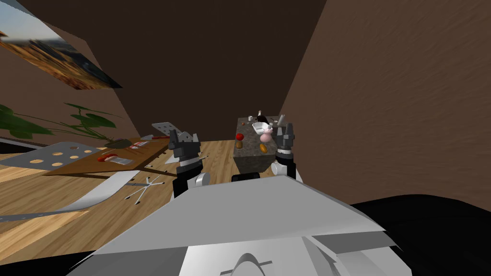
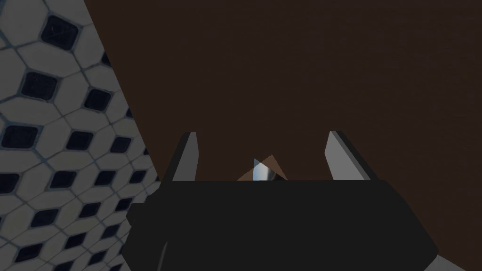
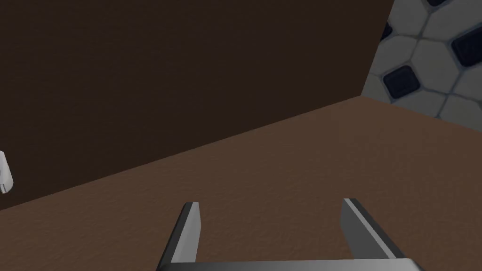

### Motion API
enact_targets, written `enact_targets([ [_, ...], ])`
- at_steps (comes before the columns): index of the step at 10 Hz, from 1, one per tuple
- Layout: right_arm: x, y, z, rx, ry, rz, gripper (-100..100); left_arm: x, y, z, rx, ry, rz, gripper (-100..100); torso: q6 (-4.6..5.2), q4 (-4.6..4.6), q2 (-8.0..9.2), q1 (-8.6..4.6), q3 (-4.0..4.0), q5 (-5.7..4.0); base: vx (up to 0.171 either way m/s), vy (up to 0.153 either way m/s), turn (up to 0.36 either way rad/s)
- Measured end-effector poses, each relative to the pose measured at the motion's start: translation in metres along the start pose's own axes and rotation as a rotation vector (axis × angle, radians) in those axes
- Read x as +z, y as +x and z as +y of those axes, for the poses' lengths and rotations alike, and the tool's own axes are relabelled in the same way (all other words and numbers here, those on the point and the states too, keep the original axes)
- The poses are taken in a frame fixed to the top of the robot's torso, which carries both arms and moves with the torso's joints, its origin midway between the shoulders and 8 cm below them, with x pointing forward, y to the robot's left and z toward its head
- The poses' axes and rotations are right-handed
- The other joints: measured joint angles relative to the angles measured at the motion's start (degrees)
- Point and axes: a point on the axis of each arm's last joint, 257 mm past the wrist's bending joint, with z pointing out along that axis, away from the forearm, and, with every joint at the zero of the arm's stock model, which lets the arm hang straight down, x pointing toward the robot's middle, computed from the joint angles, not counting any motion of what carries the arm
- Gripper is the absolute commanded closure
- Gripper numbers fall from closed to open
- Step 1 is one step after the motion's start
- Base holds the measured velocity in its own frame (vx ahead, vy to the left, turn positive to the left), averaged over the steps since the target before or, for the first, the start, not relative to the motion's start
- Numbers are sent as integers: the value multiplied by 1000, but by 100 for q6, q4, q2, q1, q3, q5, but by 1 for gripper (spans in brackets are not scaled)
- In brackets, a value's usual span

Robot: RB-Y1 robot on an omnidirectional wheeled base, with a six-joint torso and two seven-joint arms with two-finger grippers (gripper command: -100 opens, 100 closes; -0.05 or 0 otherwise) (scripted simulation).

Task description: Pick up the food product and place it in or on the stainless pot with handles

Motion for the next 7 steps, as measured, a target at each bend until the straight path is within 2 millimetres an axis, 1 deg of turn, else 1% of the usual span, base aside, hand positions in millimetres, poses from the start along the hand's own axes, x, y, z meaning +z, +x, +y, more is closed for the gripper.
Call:
enact_targets([
  [1, -2, 0, -5, -9, 12, 19, -100, 0, 0, 0, 0, 0, 0, 0, 0, 1, 7, 9, 4, 1, -44, 75, -2],
  [3, -10, -2, -23, -31, 52, 59, -100, 0, 0, 0, 0, 0, 0, 0, 0, 4, 22, 40, 12, 8, -64, 122, -4],
  [5, -19, -3, -46, -58, 109, 97, -100, 0, 0, 0, 0, 0, 0, 0, 0, 5, 24, 42, 14, 9, -55, 122, 6],
  [7, -38, -9, -77, -99, 189, 139, -100, 0, 0, 0, 0, 0, 0, 0, -1, 3, 15, 48, 9, 11, -32, 147, 12],
])
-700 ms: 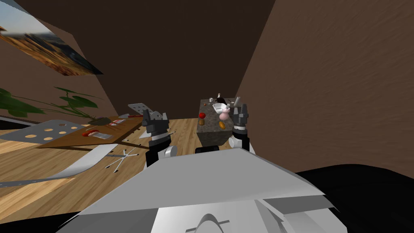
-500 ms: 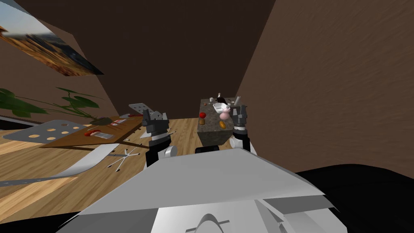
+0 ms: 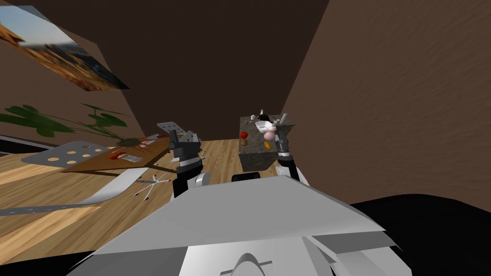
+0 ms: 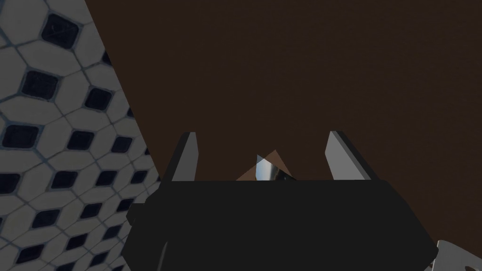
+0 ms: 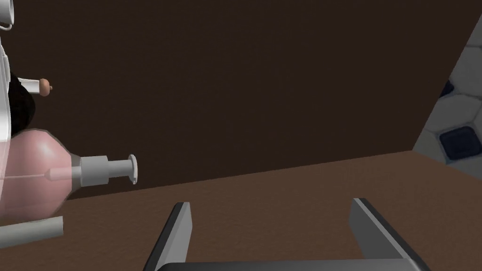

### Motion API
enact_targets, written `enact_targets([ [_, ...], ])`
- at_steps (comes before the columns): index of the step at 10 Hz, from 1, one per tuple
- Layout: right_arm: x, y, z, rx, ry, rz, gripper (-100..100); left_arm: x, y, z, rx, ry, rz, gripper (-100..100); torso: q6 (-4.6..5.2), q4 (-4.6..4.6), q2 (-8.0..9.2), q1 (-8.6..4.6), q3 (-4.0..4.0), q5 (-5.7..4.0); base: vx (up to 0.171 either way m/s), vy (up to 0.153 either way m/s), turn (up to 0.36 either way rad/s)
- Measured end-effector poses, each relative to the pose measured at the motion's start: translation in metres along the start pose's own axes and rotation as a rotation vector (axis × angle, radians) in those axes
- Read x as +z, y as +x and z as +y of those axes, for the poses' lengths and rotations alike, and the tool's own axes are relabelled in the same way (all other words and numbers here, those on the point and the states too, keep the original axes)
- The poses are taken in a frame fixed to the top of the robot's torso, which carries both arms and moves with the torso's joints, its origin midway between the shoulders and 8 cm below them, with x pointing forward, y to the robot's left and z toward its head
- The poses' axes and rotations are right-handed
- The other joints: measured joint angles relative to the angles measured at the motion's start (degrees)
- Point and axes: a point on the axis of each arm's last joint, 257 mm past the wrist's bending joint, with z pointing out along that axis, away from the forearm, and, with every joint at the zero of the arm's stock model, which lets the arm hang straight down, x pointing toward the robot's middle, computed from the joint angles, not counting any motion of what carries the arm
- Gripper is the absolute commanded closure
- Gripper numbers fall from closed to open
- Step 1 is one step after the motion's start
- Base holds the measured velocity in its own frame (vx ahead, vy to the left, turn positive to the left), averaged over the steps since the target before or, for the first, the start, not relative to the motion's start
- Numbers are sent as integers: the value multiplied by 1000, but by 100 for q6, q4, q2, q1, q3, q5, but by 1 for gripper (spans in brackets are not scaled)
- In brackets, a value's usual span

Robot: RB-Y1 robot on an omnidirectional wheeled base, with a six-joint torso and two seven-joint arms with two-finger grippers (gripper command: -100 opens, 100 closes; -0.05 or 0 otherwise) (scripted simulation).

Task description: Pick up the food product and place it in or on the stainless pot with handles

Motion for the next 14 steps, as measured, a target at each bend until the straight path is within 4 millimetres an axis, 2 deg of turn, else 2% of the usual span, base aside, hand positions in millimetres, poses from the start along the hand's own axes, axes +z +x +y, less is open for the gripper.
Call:
enact_targets([
  [3, -32, -15, -57, -80, 155, 65, -100, 0, 0, 0, 0, 0, 0, 0, 0, 0, 0, 32, 0, 7, -29, 191, 11],
  [8, -95, -39, -125, -193, 372, 142, -100, 0, 0, 0, 0, 0, 0, 0, 0, -4, -19, 0, -11, 1, 13, 130, 21],
  [9, -104, -45, -133, -209, 402, 151, -100, 0, 0, 0, 0, 0, 0, 0, 0, -4, -18, -10, -10, 0, 2, 137, 43],
  [10, -120, -56, -147, -237, 448, 168, -100, 0, 0, 0, 0, 0, 0, 0, 0, -3, -15, -1, -9, 0, 40, 200, 61],
  [11, -140, -65, -153, -273, 508, 193, -100, 0, 0, 0, 0, 0, 0, 0, 1, -4, -23, 21, -12, 6, 60, 147, -4],
  [14, -158, -76, -173, -304, 567, 210, -100, 0, 0, 0, 0, 0, 0, 0, -1, -4, -20, -43, -12, -7, 23, 44, 21],
])
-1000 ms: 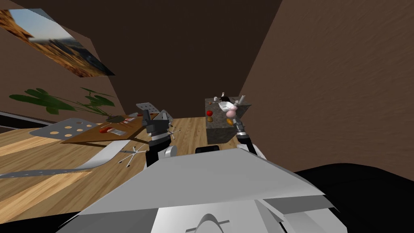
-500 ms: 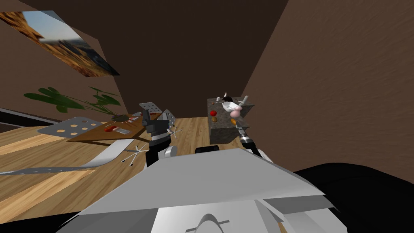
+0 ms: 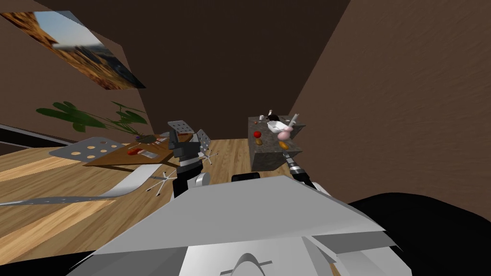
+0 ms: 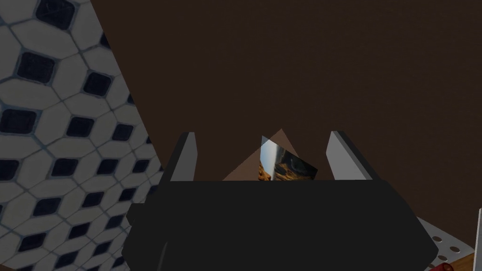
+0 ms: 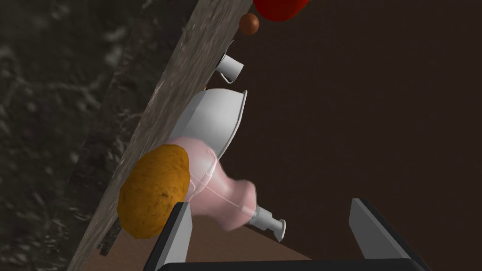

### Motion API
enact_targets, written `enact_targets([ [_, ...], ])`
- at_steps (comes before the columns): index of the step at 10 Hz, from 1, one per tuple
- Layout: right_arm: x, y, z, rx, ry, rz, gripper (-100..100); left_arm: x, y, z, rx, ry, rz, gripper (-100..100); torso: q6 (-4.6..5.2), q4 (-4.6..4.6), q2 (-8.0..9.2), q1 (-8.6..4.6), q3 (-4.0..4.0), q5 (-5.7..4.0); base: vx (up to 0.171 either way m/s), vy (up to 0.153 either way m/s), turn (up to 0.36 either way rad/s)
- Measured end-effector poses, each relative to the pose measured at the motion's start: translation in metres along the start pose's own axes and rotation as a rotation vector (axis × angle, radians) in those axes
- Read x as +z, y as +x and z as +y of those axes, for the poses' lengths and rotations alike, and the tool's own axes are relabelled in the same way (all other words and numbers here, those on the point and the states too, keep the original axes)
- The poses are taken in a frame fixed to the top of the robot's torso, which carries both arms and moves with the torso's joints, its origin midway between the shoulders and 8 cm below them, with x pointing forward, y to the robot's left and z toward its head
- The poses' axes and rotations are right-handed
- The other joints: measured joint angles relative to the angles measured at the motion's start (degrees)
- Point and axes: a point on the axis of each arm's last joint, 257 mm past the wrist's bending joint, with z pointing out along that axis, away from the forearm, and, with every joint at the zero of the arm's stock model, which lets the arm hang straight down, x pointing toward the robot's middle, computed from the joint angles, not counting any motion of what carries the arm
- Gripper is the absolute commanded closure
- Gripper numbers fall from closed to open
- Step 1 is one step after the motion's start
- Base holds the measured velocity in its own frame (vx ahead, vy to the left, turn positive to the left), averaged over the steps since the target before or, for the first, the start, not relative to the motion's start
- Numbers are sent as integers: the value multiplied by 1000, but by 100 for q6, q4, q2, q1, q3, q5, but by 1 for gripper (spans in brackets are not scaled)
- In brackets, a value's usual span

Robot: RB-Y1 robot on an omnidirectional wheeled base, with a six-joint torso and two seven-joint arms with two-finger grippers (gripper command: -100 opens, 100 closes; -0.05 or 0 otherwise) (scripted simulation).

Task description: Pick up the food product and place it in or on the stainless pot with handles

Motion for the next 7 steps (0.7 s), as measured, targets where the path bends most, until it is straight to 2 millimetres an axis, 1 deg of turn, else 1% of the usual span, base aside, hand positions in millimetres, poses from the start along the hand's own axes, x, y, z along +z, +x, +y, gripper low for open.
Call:
enact_targets([
  [1, -13, -2, -20, -25, 44, 16, -100, 0, 0, 0, 0, 0, 0, 0, 1, -1, -3, 13, -1, 1, 56, 182, 70],
  [2, -32, -8, -42, -67, 104, 41, -100, 0, 0, 0, 0, 0, 0, 0, 2, -2, -8, 51, -4, 10, 46, 174, 1],
  [3, -38, -11, -59, -89, 144, 54, -100, 0, 0, 0, 0, 0, 0, 0, 0, -2, -10, 55, -5, 11, 83, 156, 57],
  [4, -51, -16, -84, -123, 199, 76, -100, 0, 0, 0, 0, 0, 0, 0, 0, -4, -21, 50, -11, 11, 146, 193, 88],
  [5, -70, -20, -111, -168, 271, 104, -100, 0, 0, 0, 0, 0, 0, 0, -1, -8, -40, 61, -22, 12, 117, 146, 10],
  [6, -87, -21, -127, -194, 323, 122, -100, 0, 0, 0, 0, 0, 0, 0, 2, -8, -35, 50, -21, 12, 54, 79, -218],
  [7, -109, -27, -151, -230, 386, 147, -100, 0, 0, 0, 0, 0, 0, 0, 6, -5, -17, 28, -11, 7, 24, 36, -103],
])
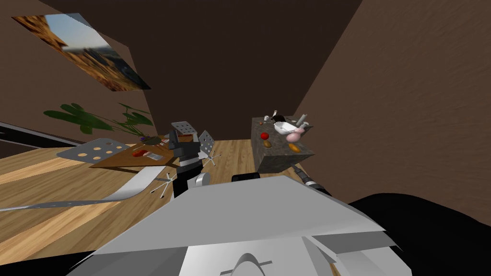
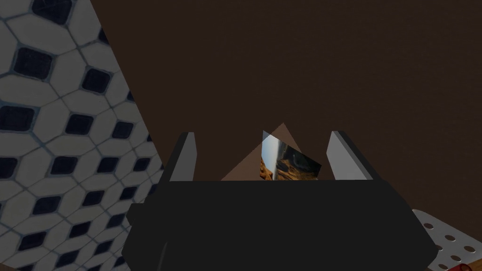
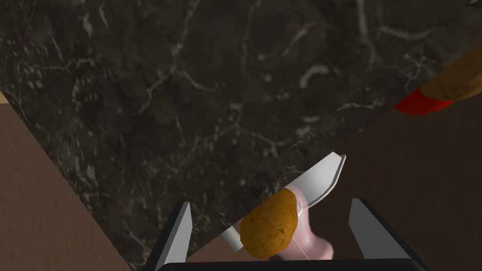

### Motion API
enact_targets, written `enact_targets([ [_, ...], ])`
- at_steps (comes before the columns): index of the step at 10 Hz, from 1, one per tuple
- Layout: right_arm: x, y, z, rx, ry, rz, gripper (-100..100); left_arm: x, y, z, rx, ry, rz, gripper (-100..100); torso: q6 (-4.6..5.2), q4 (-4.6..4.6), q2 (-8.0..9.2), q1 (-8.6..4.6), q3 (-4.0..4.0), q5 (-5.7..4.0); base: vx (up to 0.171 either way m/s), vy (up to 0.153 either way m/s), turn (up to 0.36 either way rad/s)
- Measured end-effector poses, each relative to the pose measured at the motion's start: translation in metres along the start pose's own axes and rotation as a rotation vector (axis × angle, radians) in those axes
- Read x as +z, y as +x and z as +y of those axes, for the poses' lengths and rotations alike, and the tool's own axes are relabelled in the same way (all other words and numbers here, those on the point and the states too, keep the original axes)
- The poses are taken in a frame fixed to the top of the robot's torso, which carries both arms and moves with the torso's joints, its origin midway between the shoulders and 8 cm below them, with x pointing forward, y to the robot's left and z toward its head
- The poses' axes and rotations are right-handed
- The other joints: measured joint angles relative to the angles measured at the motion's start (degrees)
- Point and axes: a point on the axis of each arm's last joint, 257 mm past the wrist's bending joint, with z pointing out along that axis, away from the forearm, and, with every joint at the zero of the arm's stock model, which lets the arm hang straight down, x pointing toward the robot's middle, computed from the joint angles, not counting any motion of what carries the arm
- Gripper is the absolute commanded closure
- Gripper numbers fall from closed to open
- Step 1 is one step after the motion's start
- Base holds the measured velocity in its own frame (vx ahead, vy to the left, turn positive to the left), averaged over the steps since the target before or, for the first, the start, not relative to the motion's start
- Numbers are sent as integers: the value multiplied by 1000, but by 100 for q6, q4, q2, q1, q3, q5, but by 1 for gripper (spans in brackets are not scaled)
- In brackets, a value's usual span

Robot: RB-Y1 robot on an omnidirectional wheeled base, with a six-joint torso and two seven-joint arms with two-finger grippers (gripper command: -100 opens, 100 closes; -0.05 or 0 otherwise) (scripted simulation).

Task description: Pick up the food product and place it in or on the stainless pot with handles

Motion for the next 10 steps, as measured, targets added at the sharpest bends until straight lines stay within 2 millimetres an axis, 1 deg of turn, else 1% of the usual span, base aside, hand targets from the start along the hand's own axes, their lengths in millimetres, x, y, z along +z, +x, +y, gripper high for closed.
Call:
enact_targets([
  [1, -8, 1, -12, -20, 32, 14, -100, 0, 0, 0, 0, 0, 0, 0, -5, 4, 12, -18, 7, -3, -19, -26, 74],
  [2, -12, 1, -16, -27, 46, 20, -100, 0, 0, 0, 0, 0, 0, 0, -9, 7, 25, -41, 15, -9, -27, -37, 107],
  [3, -14, 1, -18, -29, 50, 21, -100, 0, 0, 0, 0, 0, 0, 0, -9, 9, 30, -49, 18, -12, 27, 37, -107],
  [4, -24, 1, -40, -60, 95, 43, -100, 0, 0, 0, 0, 0, 0, 0, -1, 6, 20, -29, 13, -9, 33, 45, -130],
  [5, -34, 2, -52, -78, 125, 56, -100, 0, 0, 0, 0, 0, 0, 0, -4, 5, 17, -22, 10, -6, 22, 30, -85],
  [6, -38, 3, -55, -85, 134, 61, -100, 0, 0, 0, 0, 0, 0, 0, -6, 5, 16, -24, 10, -6, 19, 26, -75],
  [10, -38, 2, -56, -87, 137, 62, -100, 0, 0, 0, 0, 0, 0, 0, -8, 7, 24, -40, 15, -10, -2, -2, 7],
])
